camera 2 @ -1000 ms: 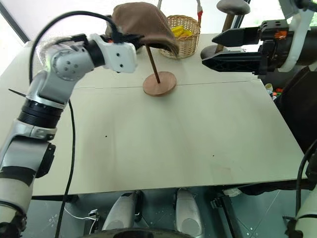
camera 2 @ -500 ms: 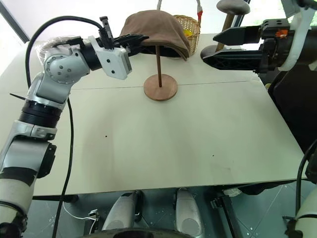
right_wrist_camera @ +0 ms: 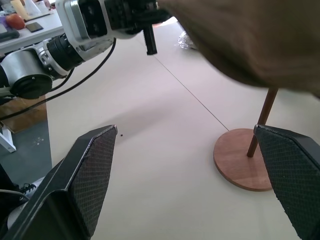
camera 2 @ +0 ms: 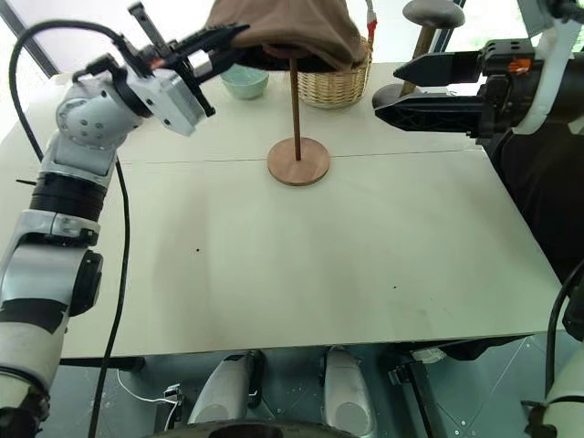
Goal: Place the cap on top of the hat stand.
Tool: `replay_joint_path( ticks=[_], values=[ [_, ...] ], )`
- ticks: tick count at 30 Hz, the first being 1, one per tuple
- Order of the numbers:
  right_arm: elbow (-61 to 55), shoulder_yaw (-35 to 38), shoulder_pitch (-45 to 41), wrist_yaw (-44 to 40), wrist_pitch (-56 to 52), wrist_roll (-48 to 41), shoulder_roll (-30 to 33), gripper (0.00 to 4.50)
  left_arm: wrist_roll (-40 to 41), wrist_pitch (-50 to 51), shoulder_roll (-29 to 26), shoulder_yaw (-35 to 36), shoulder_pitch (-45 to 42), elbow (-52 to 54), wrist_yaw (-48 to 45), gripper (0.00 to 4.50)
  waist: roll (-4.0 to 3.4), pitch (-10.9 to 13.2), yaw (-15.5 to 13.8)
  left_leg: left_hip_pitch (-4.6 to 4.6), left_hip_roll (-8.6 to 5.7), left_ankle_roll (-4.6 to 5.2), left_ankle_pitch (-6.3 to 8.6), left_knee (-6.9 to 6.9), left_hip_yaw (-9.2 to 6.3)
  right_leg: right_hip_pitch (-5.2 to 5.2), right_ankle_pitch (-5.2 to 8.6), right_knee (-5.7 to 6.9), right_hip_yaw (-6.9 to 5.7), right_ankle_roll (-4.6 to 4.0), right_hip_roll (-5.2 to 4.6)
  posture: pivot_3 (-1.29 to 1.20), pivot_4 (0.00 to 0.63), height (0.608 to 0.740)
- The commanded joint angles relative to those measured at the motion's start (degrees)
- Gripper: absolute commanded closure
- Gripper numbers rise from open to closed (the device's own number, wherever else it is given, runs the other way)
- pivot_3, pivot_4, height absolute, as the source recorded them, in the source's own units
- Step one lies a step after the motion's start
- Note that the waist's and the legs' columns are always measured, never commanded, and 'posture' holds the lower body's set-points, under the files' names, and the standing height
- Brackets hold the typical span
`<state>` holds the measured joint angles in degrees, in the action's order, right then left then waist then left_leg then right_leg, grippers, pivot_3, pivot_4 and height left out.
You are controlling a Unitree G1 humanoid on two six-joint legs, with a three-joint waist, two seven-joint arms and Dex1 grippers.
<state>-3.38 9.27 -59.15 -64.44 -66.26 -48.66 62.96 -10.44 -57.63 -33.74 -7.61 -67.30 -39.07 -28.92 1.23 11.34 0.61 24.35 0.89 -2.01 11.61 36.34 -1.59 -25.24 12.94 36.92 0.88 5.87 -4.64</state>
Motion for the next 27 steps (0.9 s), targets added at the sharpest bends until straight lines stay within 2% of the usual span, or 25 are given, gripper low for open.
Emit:
replay_joint_path(
  ticks=[1, 5, 11, 19, 25, 27],
  values=[
    [-1.30, 2.04, -0.97, 0.14, 0.16, -0.88, 1.31, 0.00, 3.54, -3.00, -0.98, 1.91, -2.36, -0.86, -0.19, 4.40, 0.00, 0.00, 0.02, 0.00, 0.00, 0.00, 0.00, 0.00, 0.00, 0.00, 0.00, 0.00, 0.00, 0.00, 0.00, 0.00, 0.150, 0.740],
    [-1.02, 2.12, -1.51, -0.27, -0.01, -0.94, 1.95, 0.00, 9.39, -7.34, -2.52, 0.79, -0.58, -1.78, -5.20, 4.40, 0.00, 0.00, 0.23, -0.01, 0.00, 0.00, 0.00, -0.01, 0.00, -0.01, 0.00, 0.01, 0.00, 0.00, 0.00, 0.00, 0.150, 0.740],
    [-1.38, 2.30, -2.16, -0.23, -0.90, -1.55, 2.95, 0.00, 13.54, -14.03, -2.73, -2.84, 1.99, -5.05, -12.30, 4.40, -0.01, -0.01, 0.04, -0.01, 0.01, 0.00, 0.00, 0.00, 0.01, 0.00, 0.00, 0.01, 0.01, -0.01, 0.00, 0.00, 0.150, 0.740],
    [-2.52, 3.01, -2.99, 0.91, -3.11, -3.27, 4.06, 0.00, 7.97, -18.58, -0.86, -2.71, -1.38, -18.44, -12.30, 4.40, -0.01, -0.01, -0.02, 0.01, 0.01, 0.00, 0.00, 0.03, 0.01, -0.01, 0.00, 0.01, 0.00, -0.01, 0.00, 0.00, 0.150, 0.740],
    [-3.02, 3.78, -2.11, 2.21, -3.77, -4.03, 4.17, 0.00, 3.18, -22.63, -0.49, -3.23, -1.55, -22.68, -9.95, 4.40, -0.01, -0.01, 0.12, 0.02, 0.00, 0.00, 0.00, 0.03, 0.01, -0.01, 0.00, 0.00, 0.00, -0.01, 0.00, 0.00, 0.150, 0.740],
    [-2.99, 3.77, -1.87, 2.48, -3.62, -4.13, 4.26, 0.00, 2.67, -22.79, -0.80, -3.10, -1.61, -23.37, -9.55, 3.62, -0.01, -0.01, 0.14, 0.01, 0.01, 0.00, 0.00, 0.00, 0.01, -0.03, 0.00, 0.02, 0.00, -0.01, 0.00, 0.00, 0.150, 0.740]
  ],
)
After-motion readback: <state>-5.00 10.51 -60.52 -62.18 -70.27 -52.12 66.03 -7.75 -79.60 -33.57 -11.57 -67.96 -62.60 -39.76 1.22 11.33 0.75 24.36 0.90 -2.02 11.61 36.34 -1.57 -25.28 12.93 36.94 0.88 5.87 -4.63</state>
